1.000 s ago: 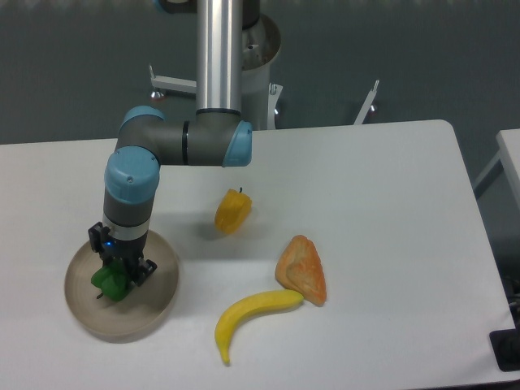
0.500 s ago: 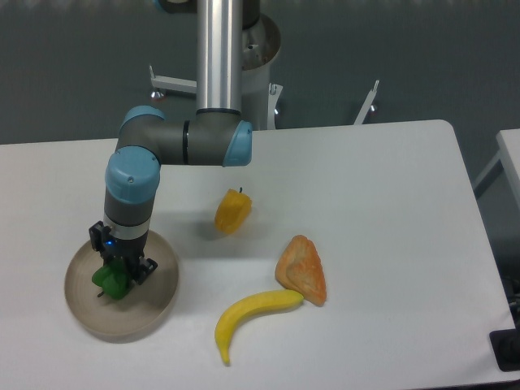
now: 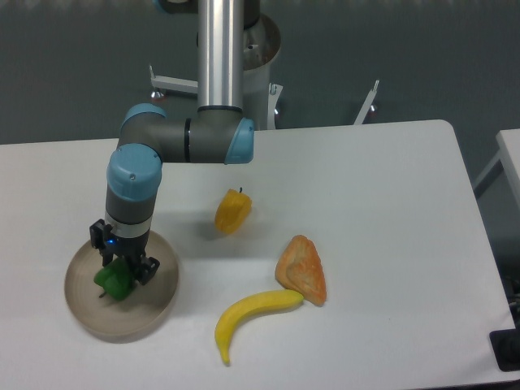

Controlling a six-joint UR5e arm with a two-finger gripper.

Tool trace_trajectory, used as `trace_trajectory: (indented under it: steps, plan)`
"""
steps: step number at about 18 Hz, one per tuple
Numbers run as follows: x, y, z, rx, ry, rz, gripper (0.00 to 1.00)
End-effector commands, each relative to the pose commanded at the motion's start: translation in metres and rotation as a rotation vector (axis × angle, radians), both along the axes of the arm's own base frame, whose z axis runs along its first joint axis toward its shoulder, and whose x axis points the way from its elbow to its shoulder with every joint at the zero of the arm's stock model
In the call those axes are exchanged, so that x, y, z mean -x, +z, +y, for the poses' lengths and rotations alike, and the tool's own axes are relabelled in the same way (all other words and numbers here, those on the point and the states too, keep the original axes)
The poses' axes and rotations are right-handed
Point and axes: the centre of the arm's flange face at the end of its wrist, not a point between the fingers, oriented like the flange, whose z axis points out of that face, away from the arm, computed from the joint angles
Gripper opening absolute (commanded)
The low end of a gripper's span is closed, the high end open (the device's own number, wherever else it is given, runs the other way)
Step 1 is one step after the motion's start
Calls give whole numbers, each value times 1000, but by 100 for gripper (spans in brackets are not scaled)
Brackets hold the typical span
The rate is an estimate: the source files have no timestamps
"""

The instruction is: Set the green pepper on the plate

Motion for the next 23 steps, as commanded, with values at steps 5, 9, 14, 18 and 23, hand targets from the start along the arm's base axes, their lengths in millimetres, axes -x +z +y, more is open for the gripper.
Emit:
trace_trajectory:
  steps: [5,9,14,18,23]
  plan:
    - [53,52,-17,-60,90,21,100]
    - [117,84,-33,-106,189,41,100]
    - [201,94,-56,-122,297,69,100]
    - [261,105,-74,-153,240,147,100]
    - [332,99,-103,-129,57,317,100]
